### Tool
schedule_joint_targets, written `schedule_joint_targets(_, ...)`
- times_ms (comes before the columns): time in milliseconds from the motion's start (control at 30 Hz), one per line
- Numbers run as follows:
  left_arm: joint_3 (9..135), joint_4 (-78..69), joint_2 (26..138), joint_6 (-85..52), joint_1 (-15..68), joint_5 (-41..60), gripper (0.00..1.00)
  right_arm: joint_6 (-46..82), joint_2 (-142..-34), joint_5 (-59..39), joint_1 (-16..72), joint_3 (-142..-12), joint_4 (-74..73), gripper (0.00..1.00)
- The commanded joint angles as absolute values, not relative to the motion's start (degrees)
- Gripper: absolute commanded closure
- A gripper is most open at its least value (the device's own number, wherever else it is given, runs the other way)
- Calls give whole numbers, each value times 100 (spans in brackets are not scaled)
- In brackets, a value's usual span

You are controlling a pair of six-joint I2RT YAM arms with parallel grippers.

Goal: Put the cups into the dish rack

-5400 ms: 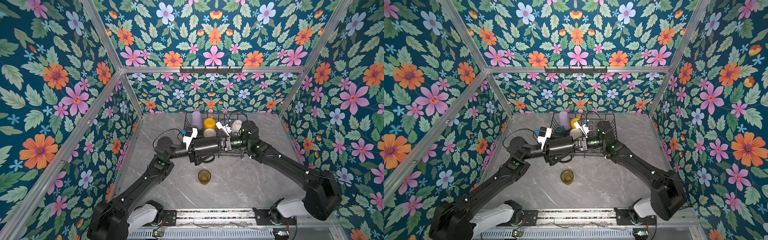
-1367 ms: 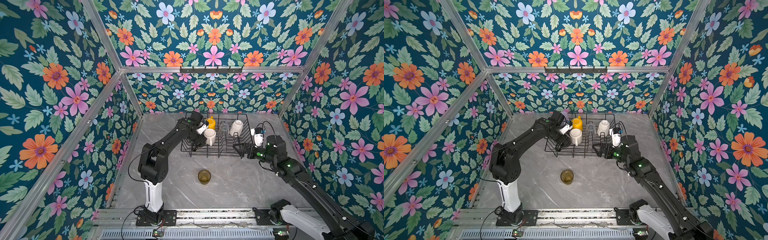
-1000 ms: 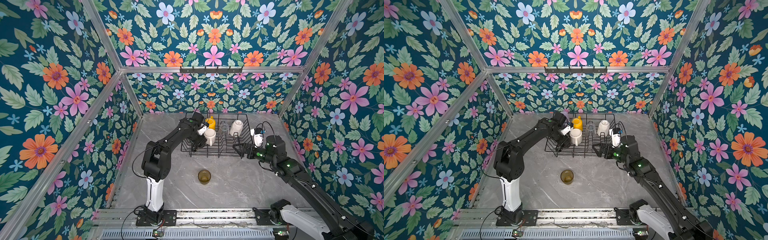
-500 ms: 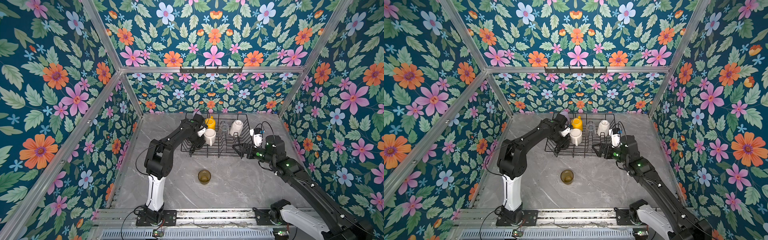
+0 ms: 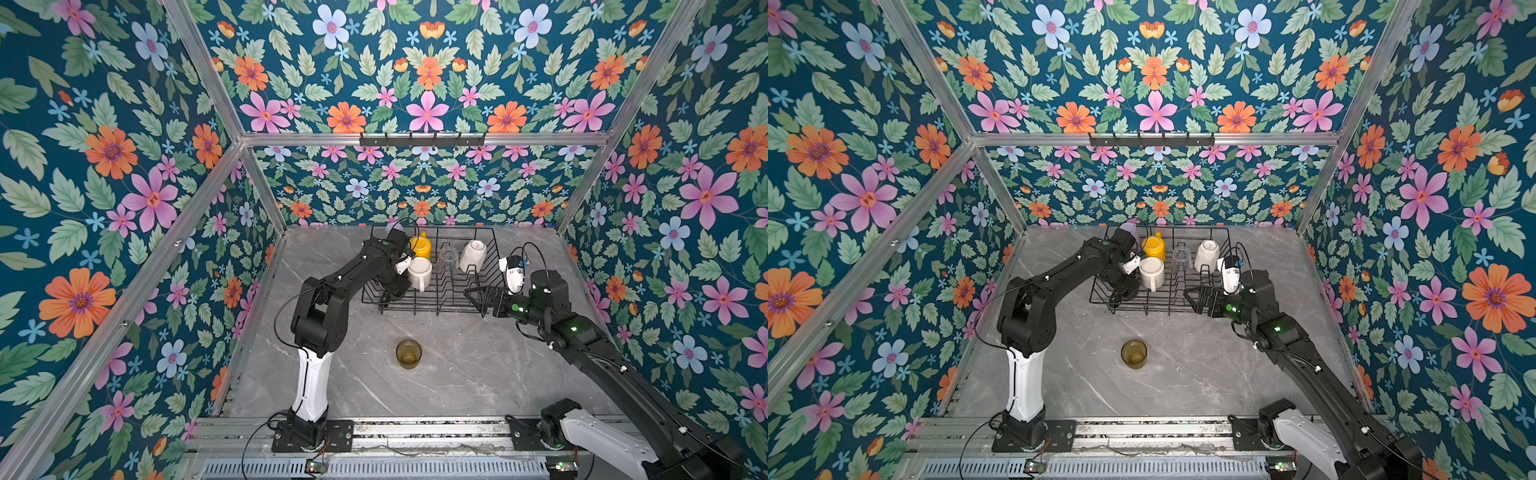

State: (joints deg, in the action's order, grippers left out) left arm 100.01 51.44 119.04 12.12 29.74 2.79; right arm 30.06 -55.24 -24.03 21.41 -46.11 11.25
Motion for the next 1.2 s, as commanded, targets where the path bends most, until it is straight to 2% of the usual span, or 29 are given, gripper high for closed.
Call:
schedule_joint_targets(0,10059,5139,11926,1187,2971,94,43,3059,-5546,-2452,2143,-4658,981,1)
schedule_joint_targets(200,10064,5141,11966,1160,2971,9,34,3058,-5547,-2461,2136,-4658,982,1)
schedule_joint_targets(300,10072,5142,11962,1160,2971,22,22,3056,-5546,-2461,2136,-4659,976,1)
schedule_joint_targets(333,10072,5137,11962,1164,2971,35,21,3066,-5548,-2461,2128,-4658,978,1)
schedule_joint_targets(767,10055,5148,11942,1169,2971,96,18,3076,-5563,-2479,2119,-4644,967,1)
schedule_joint_targets(1167,10055,5142,11917,1188,2971,31,10,3091,-5555,-2498,2118,-4623,954,1)
